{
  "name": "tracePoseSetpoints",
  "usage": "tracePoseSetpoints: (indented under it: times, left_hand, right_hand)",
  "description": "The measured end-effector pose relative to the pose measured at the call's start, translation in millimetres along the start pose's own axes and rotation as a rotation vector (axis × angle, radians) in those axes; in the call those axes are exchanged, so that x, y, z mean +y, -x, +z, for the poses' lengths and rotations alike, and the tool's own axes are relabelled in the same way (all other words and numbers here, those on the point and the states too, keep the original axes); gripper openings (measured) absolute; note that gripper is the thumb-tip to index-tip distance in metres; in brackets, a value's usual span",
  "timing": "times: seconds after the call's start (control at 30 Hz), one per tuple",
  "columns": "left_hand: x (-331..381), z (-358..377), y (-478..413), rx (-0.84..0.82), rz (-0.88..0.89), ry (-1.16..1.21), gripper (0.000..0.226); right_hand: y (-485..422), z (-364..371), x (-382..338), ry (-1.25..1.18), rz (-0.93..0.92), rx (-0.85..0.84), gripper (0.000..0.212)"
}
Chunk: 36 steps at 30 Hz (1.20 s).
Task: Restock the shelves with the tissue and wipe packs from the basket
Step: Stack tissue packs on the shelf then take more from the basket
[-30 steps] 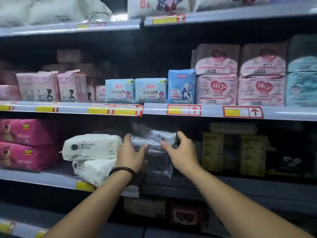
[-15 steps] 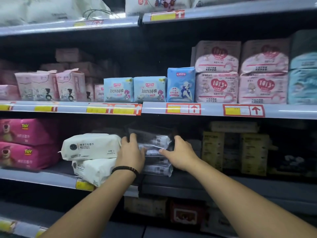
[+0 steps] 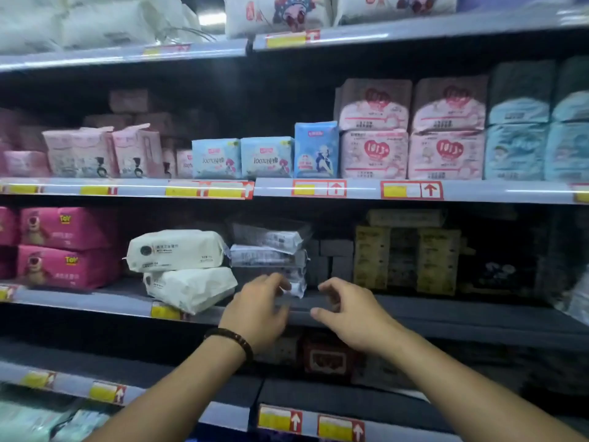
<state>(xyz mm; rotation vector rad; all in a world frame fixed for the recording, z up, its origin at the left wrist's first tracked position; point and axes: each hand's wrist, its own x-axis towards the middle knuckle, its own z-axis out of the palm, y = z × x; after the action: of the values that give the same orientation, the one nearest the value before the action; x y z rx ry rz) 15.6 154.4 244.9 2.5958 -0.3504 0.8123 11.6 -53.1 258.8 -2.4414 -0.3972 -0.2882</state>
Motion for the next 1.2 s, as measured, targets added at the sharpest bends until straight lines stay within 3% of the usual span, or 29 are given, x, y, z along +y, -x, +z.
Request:
tracePoseSetpoints:
  times: [0.23,0.4,0.5,0.57,0.63,0.77,0.87,0.9,1.03,1.2]
  left_hand:
    - [48.5,97.9,131.8,-0.595,0.096,0.115,0.023]
    - [64.6,196.4,212.0,-0.902,0.134,0.112,0.024]
    - [57.7,246.9,252.2,-0.971,0.113,0.078,0.020]
    - [54.5,269.6,266.2,-1.113,0.144,-0.081,0.035]
    - [53.6,280.9,271.4,-1.241,0.152,-0.163,0.044]
    - [41.2,307.5,277.4,-1.303,0.078,-0.240,0.061]
    - [35.0,325.7,289.2,-1.321,0.027,-0.290,0.078]
    - [35.6,330.7,292.7,-1.317,0.010,-0.308,0.085]
    - [35.2,350.5,302.2,-1.296,-0.086,-0.327,0.100]
    - [38.8,360.4,295.4,-1.311,-0.020,-0.399,0.113]
  right_hand:
    - [134.3,43.7,107.1,-0.043,0.119,-0.159,0.010]
    - [230.9,104.1,223.2,0.091,0.372,-0.331,0.006]
    - [279.5,133.6,278.7,0.195,0.497,-0.427,0.015]
    - [291.2,142.2,295.5,0.270,0.551,-0.545,0.026]
    - [298.1,152.4,306.2,0.245,0.620,-0.552,0.029]
    - [318.0,176.4,321.1,0.282,0.699,-0.704,0.030]
    - [332.3,192.8,333.9,0.284,0.817,-0.801,0.078]
    - [334.6,197.2,337.0,0.292,0.832,-0.799,0.085]
    - [335.9,208.4,339.0,0.297,0.810,-0.783,0.085]
    - [333.9,212.5,348.3,0.349,0.784,-0.754,0.079]
